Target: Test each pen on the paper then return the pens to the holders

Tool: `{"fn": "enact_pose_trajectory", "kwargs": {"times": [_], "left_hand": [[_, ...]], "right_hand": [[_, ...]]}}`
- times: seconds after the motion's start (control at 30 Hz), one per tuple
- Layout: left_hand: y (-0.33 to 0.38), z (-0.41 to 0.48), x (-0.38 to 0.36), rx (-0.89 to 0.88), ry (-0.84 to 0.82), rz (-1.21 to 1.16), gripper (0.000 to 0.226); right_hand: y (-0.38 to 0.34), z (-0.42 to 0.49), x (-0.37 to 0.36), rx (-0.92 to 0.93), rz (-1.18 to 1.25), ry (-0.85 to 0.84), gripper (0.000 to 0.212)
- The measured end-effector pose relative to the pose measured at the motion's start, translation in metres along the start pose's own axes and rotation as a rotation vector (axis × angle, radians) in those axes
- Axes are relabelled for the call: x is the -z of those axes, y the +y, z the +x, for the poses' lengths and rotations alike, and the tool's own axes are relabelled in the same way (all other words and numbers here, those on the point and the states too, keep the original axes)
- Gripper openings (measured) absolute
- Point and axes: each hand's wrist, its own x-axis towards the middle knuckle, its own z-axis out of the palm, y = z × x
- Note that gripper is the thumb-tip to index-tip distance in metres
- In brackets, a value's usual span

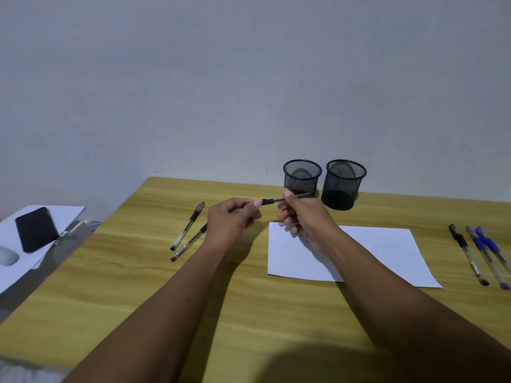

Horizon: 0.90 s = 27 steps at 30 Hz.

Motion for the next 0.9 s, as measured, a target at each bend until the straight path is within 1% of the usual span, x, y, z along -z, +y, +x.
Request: {"fn": "enact_pose_trajectory", "kwargs": {"times": [0.1, 0.13, 0.2, 0.23, 0.27, 0.33, 0.4, 0.5, 0.6, 0.7, 0.77, 0.83, 0.9], "left_hand": [[0.007, -0.005, 0.02, 0.04, 0.158, -0.178, 0.025], [0.011, -0.008, 0.032, 0.046, 0.207, -0.236, 0.026], [0.022, -0.021, 0.064, 0.026, 0.313, -0.317, 0.022], [0.028, -0.029, 0.083, 0.001, 0.37, -0.319, 0.019], [0.034, -0.04, 0.104, -0.03, 0.427, -0.307, 0.016], [0.046, -0.065, 0.147, -0.083, 0.541, -0.261, 0.012], [0.053, -0.093, 0.189, -0.125, 0.676, -0.192, 0.011], [0.061, -0.14, 0.244, -0.184, 0.89, -0.056, 0.011], [0.062, -0.191, 0.285, -0.199, 1.022, 0.131, 0.015], [0.053, -0.234, 0.31, -0.165, 1.069, 0.364, 0.012], [0.04, -0.254, 0.318, -0.125, 1.066, 0.493, 0.011], [0.021, -0.267, 0.319, -0.086, 1.043, 0.603, 0.012], [-0.005, -0.275, 0.316, -0.04, 1.003, 0.7, 0.013]], "right_hand": [[-0.007, -0.009, -0.021, 0.044, -0.125, -0.133, 0.038], [-0.011, -0.012, -0.033, 0.068, -0.22, -0.191, 0.036], [-0.015, -0.017, -0.065, 0.129, -0.439, -0.301, 0.022], [-0.016, -0.021, -0.085, 0.171, -0.535, -0.348, 0.015], [-0.014, -0.026, -0.107, 0.219, -0.614, -0.388, 0.012], [-0.008, -0.043, -0.154, 0.307, -0.719, -0.464, 0.015], [0.002, -0.066, -0.198, 0.377, -0.785, -0.541, 0.019], [0.021, -0.101, -0.254, 0.491, -0.862, -0.671, 0.033], [0.039, -0.132, -0.295, 0.595, -0.919, -0.763, 0.044], [0.054, -0.15, -0.316, 0.714, -1.062, -0.819, 0.048], [0.065, -0.155, -0.32, 0.755, -1.183, -0.834, 0.042], [0.076, -0.156, -0.317, 0.811, -1.249, -0.813, 0.041], [0.084, -0.158, -0.313, 0.87, -1.256, -0.784, 0.045]]}}
